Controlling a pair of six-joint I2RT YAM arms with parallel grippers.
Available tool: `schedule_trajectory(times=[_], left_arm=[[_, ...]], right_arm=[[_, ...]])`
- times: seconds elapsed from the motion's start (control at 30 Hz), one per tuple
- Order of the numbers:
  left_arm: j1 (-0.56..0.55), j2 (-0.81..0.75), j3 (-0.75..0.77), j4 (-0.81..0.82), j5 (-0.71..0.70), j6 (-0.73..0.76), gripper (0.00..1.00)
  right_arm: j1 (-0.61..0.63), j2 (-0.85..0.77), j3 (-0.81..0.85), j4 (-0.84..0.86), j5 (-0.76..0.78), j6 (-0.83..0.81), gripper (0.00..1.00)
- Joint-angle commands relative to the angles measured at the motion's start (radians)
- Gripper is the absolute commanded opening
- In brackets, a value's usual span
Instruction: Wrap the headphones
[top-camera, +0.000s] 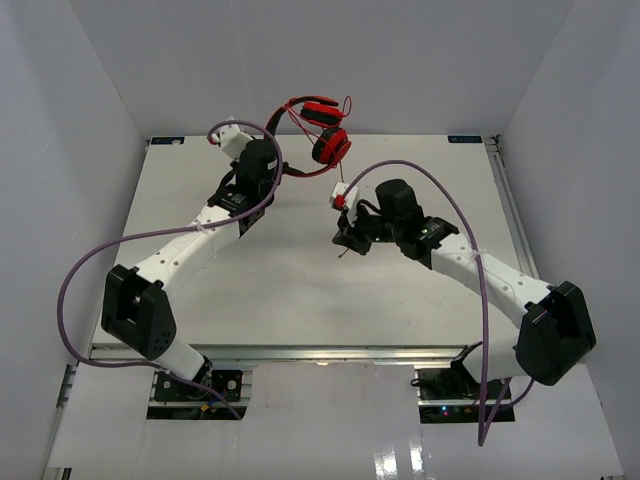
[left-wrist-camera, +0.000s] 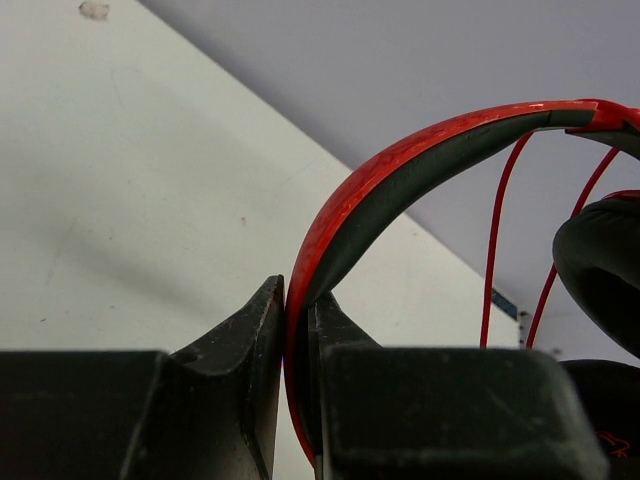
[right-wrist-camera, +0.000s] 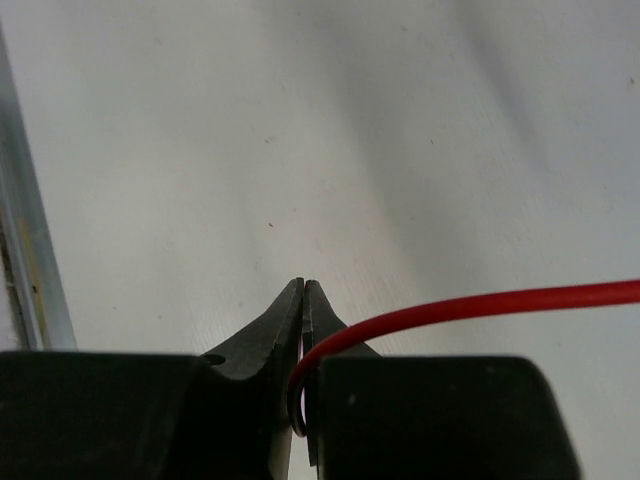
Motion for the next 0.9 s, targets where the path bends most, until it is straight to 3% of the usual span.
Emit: schedule_trajectory(times=[0.0,0.37,0.53,0.87], left_arm=[[0.003,0.002,0.039,0.024,0.005,-0.027,0.0],[0.003,0.074,0.027,-0.007,0.106,0.04,0.0],[0.003,0.109,0.008,-0.012,0.203,0.101,0.0],[-0.016,0.2,-0.077,-0.085,0.366,0.304,0.0]], right_arm=[[0.06,0.037,0.107,-0.23,0.23,-0.16,0.08],[0.29,0.227,0.22,-0.603,0.532,-0.397,0.08],[0.364,0.233,0.178,-0.584,0.791,-0.489,0.08],[0.369,0.17,0.184,-0.566,1.035,-0.688,0.08]])
